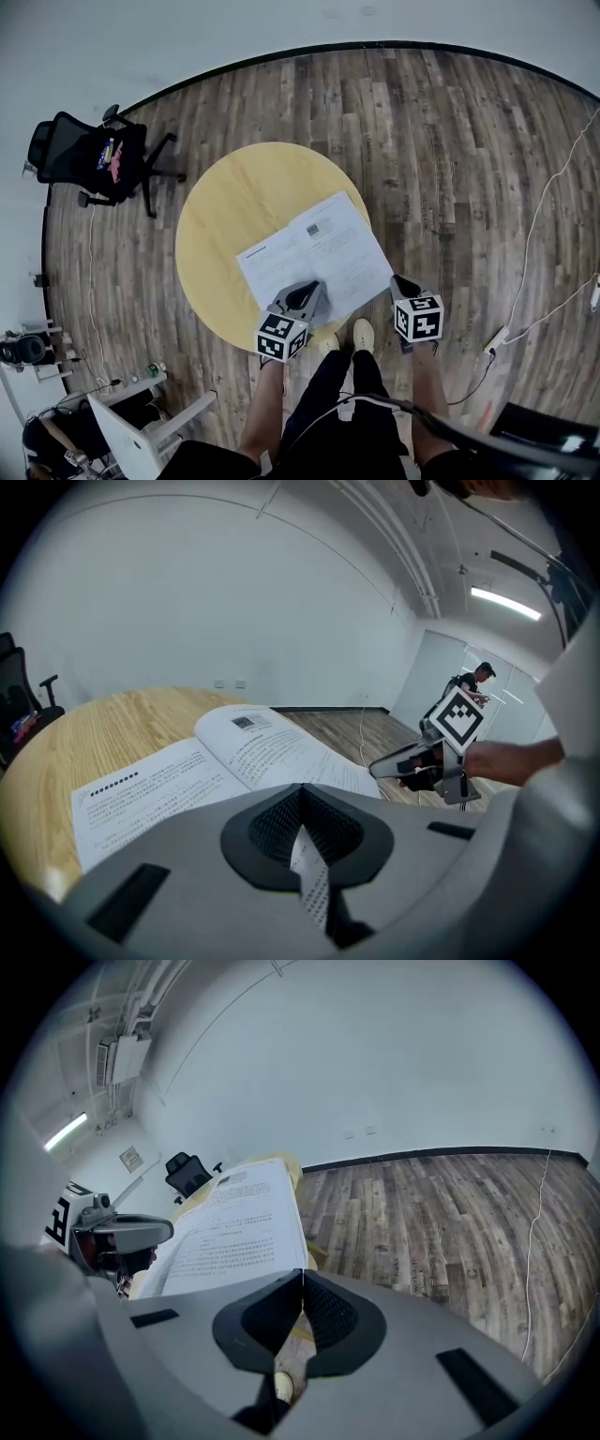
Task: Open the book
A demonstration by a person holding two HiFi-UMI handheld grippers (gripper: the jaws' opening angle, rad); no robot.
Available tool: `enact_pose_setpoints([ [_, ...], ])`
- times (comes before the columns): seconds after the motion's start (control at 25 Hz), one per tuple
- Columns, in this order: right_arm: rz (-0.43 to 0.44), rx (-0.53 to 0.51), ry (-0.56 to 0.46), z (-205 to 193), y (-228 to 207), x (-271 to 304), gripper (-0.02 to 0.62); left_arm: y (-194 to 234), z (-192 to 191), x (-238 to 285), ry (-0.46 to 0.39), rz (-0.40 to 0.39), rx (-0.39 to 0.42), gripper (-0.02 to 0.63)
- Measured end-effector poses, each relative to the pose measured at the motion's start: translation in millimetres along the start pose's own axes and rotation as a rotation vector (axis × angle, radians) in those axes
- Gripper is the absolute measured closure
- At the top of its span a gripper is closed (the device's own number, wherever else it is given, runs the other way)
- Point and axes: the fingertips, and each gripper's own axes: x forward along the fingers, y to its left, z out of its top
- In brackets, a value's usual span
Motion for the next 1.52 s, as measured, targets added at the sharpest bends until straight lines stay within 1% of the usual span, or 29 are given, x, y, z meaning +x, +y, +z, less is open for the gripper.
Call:
enact_pose_setpoints([
  [0.32, -0.018, 0.020, -0.012, -1, 1, -3, 0.583, -1, 0, -1, 0.000, -0.005, 0.001, 0.606],
  [0.4, -0.031, 0.011, -0.006, -3, 0, -3, 0.570, 0, -2, -3, 0.001, -0.003, -0.002, 0.606],
  [0.44, -0.027, 0.013, -0.004, -4, 0, -3, 0.483, 0, -3, -4, 0.001, -0.001, -0.004, 0.606],
  [0.56, -0.010, 0.039, -0.015, -4, -1, -2, 0.353, 1, -5, -6, -0.002, -0.001, -0.006, 0.606],
  [0.68, -0.015, 0.044, -0.020, -3, -2, -5, 0.327, 1, -6, -8, -0.003, -0.001, -0.005, 0.606],
  [0.84, -0.039, 0.060, -0.025, -1, -5, -11, 0.327, 1, -2, -10, -0.016, 0.004, -0.010, 0.606],
  [1.04, -0.039, 0.062, -0.038, 4, -1, -21, 0.331, -1, 3, -17, -0.036, 0.008, -0.014, 0.606],
  [1.12, -0.044, 0.045, -0.049, 8, 3, -27, 0.372, -1, 7, -21, -0.048, 0.012, -0.014, 0.606],
  [1.2, -0.064, 0.018, -0.062, 13, 6, -33, 0.460, -1, 9, -27, -0.057, 0.016, -0.015, 0.606],
  [1.24, -0.069, 0.010, -0.068, 14, 8, -37, 0.476, -1, 9, -30, -0.062, 0.018, -0.017, 0.605],
  [1.32, -0.069, 0.006, -0.081, 18, 13, -42, 0.477, -2, 11, -36, -0.077, 0.022, -0.026, 0.606],
  [1.36, -0.075, 0.000, -0.089, 20, 15, -45, 0.492, -3, 13, -39, -0.087, 0.024, -0.029, 0.606],
  [1.4, -0.085, -0.010, -0.097, 23, 16, -48, 0.559, -4, 15, -42, -0.096, 0.026, -0.029, 0.606],
  [1.44, -0.094, -0.022, -0.105, 26, 18, -51, 0.589, -4, 17, -45, -0.104, 0.028, -0.028, 0.606],
  [1.52, -0.093, -0.035, -0.117, 31, 24, -55, 0.589, -4, 20, -51, -0.117, 0.033, -0.027, 0.606],
])
